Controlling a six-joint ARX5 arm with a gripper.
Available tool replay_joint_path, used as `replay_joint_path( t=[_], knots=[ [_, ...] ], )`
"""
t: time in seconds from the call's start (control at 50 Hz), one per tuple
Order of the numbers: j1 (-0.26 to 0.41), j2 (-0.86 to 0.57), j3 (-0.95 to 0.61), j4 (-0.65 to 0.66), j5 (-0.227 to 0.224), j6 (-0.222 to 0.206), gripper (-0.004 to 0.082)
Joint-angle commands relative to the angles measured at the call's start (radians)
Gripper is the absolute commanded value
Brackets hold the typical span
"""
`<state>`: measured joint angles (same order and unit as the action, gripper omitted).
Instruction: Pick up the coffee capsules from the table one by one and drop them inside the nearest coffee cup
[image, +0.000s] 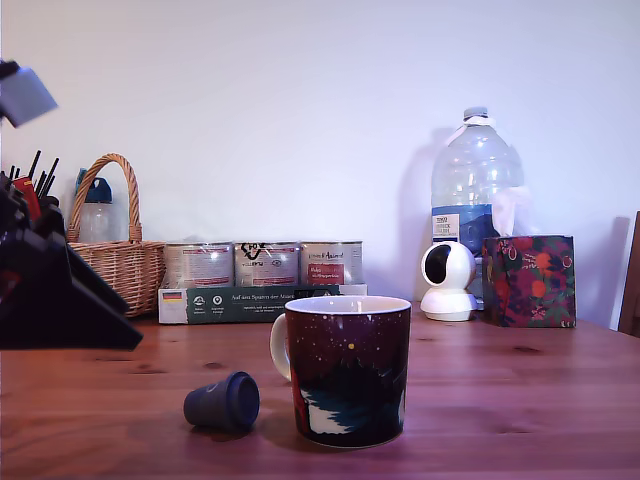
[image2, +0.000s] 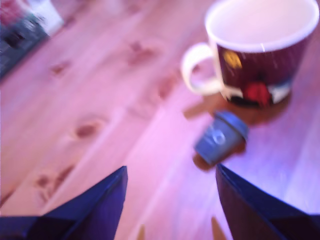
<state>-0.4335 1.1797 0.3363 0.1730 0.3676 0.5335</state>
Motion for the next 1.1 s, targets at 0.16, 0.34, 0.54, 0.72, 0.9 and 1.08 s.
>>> replay_joint_path(
  t=[0.16,0.34,0.54,0.72,0.9,1.08],
  knots=[
    [-0.034,0.051,0.091,-0.139,0.053,0.083,0.0497],
    [-0.039,0.096,0.153,-0.25,0.083,0.193,0.0497],
    [-0.047,0.158,0.196,-0.258,0.103,0.252,0.0496],
    [-0.047,0.229,0.245,-0.256,0.104,0.262,0.0495],
    [-0.047,0.276,0.261,-0.255,0.12,0.283,0.0495],
    [-0.047,0.304,0.275,-0.249,0.13,0.287,0.0495]
  ],
)
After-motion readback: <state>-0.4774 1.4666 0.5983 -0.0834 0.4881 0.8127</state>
